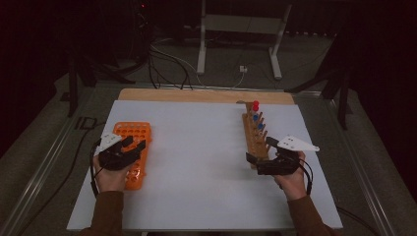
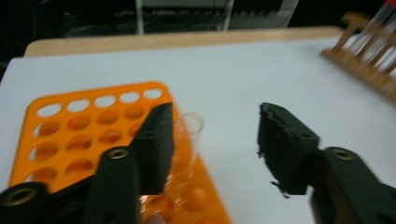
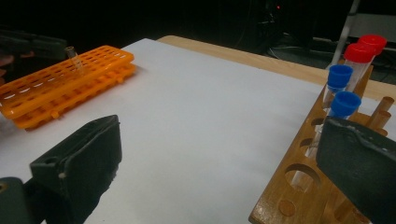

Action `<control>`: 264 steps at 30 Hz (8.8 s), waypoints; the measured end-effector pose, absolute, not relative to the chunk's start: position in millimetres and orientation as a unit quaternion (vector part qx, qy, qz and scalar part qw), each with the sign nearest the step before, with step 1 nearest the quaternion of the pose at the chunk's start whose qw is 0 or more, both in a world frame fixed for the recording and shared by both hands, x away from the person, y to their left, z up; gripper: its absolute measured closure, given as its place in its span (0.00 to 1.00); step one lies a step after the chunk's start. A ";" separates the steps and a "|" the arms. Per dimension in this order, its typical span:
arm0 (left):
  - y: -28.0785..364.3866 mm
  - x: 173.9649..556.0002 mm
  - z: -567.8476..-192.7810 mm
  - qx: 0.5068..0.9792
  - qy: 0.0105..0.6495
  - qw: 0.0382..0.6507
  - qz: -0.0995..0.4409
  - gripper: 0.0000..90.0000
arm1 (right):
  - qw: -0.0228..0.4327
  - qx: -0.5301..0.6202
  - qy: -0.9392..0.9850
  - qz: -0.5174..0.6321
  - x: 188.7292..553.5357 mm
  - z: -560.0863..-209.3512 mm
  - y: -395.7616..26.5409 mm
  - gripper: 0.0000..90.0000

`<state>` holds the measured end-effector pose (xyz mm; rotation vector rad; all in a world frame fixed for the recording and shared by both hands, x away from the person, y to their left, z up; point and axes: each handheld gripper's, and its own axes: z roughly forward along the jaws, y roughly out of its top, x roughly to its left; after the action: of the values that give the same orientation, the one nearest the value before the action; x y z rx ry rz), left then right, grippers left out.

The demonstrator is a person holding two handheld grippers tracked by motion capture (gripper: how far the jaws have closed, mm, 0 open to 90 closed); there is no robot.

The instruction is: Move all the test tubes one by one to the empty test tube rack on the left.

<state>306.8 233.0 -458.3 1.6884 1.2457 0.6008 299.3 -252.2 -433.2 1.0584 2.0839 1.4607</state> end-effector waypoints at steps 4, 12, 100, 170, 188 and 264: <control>225.1 301.0 -453.3 0.669 0.503 0.486 0.252 0.34 | 0.189 0.383 0.741 0.519 300.8 -434.6 -254.3 0.01; 211.1 291.2 -449.0 0.657 0.502 0.504 0.249 0.03 | 0.208 0.399 0.742 0.498 313.4 -435.0 -263.9 0.09; 167.1 285.2 -461.6 0.688 0.442 0.495 0.295 0.01 | 0.229 0.384 0.754 0.481 341.0 -406.0 -237.7 0.85; 46.9 305.3 -451.0 0.777 0.325 0.490 0.226 0.85 | 0.143 0.320 0.780 0.518 329.8 -412.7 -166.8 0.17; 76.1 304.5 -448.0 0.759 0.359 0.490 0.235 0.85 | 0.159 0.345 0.759 0.529 326.3 -422.4 -199.4 0.00; 225.0 294.6 -468.0 0.711 0.498 0.392 0.304 0.85 | 0.211 0.386 0.732 0.521 309.1 -433.3 -261.8 0.00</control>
<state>294.6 225.0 -468.0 1.8067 1.2642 0.7714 309.1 -261.8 -433.3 1.0735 2.0327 1.4465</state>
